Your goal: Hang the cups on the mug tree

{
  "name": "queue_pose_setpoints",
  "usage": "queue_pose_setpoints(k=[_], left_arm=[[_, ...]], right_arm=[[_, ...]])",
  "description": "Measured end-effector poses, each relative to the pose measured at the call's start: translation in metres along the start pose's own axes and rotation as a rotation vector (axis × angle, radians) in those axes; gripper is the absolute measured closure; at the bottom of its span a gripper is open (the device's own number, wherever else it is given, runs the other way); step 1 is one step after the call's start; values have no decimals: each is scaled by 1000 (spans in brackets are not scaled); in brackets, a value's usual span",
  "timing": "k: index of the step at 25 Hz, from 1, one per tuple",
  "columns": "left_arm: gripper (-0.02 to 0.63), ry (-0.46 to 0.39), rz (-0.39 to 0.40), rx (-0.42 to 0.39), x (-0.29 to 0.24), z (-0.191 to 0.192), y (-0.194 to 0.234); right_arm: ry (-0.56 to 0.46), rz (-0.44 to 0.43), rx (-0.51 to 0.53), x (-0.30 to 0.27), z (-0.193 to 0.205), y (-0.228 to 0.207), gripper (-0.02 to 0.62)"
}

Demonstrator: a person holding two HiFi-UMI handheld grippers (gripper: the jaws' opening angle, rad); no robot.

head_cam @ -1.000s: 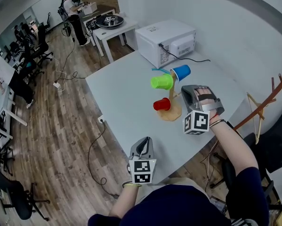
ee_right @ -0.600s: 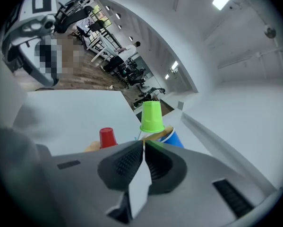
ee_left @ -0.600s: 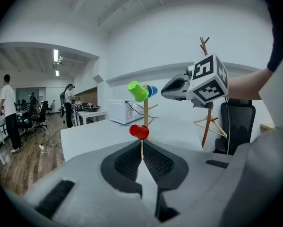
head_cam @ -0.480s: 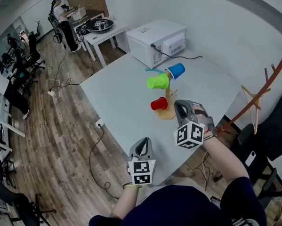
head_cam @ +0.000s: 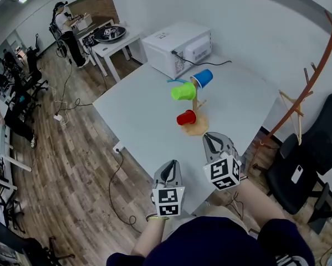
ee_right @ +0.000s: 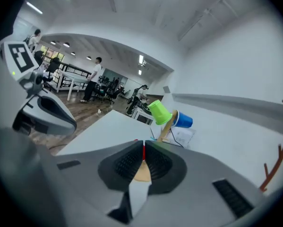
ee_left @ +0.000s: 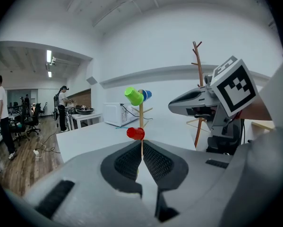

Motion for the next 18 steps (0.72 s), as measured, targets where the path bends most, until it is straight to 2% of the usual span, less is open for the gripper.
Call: queue_pose_setpoints(k=[10, 18], left_arm=[[581, -8, 41, -25, 18, 10, -11], [581, 9, 68, -42, 38, 35, -23]], right_arm=[[-6, -63, -283, 43, 27, 32, 560], [-4, -127, -413, 70, 56, 68, 560]])
Point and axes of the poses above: the fingertips, and each gripper's own axes: x backward along the fingers, y to its left, z out of its underside, the point moved 4 cm from there along x, backward along the fingers, and after that the axes turned 15 degrees about y, right-handed, at the moved point
